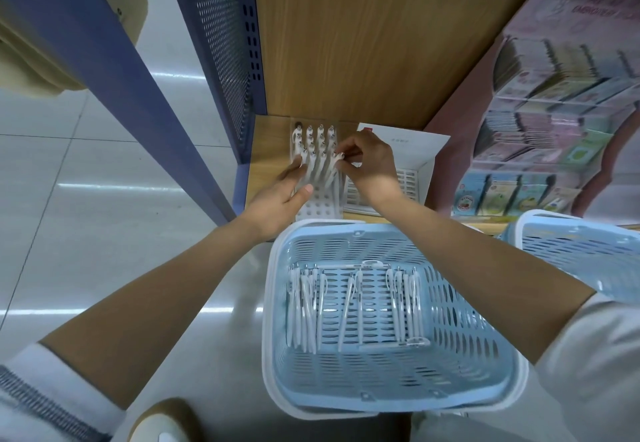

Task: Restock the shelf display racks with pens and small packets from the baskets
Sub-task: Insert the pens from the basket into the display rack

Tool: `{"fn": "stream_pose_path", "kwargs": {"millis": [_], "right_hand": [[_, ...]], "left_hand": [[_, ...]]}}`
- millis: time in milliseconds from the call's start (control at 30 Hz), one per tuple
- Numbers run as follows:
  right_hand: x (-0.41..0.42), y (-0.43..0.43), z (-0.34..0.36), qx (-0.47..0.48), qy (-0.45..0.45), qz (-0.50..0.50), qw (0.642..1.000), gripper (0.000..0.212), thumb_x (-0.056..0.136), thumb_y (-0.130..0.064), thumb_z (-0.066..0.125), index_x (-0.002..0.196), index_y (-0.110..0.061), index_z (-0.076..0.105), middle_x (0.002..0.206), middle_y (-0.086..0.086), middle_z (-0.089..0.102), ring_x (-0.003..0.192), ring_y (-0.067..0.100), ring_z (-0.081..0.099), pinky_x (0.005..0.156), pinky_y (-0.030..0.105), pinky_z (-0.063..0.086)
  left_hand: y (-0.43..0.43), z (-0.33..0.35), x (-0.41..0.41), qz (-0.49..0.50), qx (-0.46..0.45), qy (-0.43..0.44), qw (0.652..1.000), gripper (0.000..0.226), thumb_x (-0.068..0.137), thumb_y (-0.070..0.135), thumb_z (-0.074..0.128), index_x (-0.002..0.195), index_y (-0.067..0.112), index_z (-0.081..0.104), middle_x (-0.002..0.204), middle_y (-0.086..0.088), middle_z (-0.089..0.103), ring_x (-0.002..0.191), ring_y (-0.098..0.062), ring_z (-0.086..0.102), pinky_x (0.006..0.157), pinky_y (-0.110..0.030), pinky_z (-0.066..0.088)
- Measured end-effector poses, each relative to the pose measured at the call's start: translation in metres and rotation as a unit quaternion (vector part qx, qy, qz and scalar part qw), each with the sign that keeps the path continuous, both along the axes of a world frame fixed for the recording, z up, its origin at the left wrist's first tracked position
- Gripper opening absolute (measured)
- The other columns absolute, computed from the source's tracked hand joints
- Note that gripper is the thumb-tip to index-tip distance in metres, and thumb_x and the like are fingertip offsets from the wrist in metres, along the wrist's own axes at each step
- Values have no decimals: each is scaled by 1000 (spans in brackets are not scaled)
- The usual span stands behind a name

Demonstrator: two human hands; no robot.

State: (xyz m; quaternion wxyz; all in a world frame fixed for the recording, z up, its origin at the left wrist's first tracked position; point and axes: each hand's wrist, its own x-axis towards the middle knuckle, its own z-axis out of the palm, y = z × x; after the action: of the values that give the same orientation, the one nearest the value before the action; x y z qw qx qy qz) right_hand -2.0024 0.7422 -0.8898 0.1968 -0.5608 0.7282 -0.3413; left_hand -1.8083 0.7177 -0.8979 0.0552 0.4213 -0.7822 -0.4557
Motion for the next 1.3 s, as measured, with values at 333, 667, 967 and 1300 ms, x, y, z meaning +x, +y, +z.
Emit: {"fn": "stream_pose_path", "kwargs": {"millis": [333,667,967,1300], "right_hand": [[2,-1,-1,30,-36,-51,998,12,77,-19,77,81,-18,65,76,-8,63,70,8,59,69,16,48],[-2,-3,-5,45,-33,-46,997,12,74,-11,79,80,-16,71,86,-3,67,75,11,64,79,26,55],[10,-8,-5,64,-56,-47,995,11,77,-14,76,78,-22,69,87,0,72,80,14,66,83,33,54],[1,-27,-9,-31,-56,-67,996,9,75,-5,75,79,-12,71,79,-3,70,72,11,65,77,31,55]], "left_hand": [[-8,2,1,-15,-135,-7,991,53,104,29,40,154,24,22,163,6,2,149,-17,13,116,-32,23],[-8,6,-5,-49,-120,-59,990,66,103,28,39,154,35,-3,158,15,-25,144,-17,27,100,-32,41],[-10,5,-9,-26,-50,-68,996,68,102,30,43,151,44,-3,163,-1,-10,114,-32,59,93,-40,48],[-36,5,-32,33,-25,0,999,63,103,20,42,154,37,9,163,6,-2,142,-23,33,99,-22,32]]}}
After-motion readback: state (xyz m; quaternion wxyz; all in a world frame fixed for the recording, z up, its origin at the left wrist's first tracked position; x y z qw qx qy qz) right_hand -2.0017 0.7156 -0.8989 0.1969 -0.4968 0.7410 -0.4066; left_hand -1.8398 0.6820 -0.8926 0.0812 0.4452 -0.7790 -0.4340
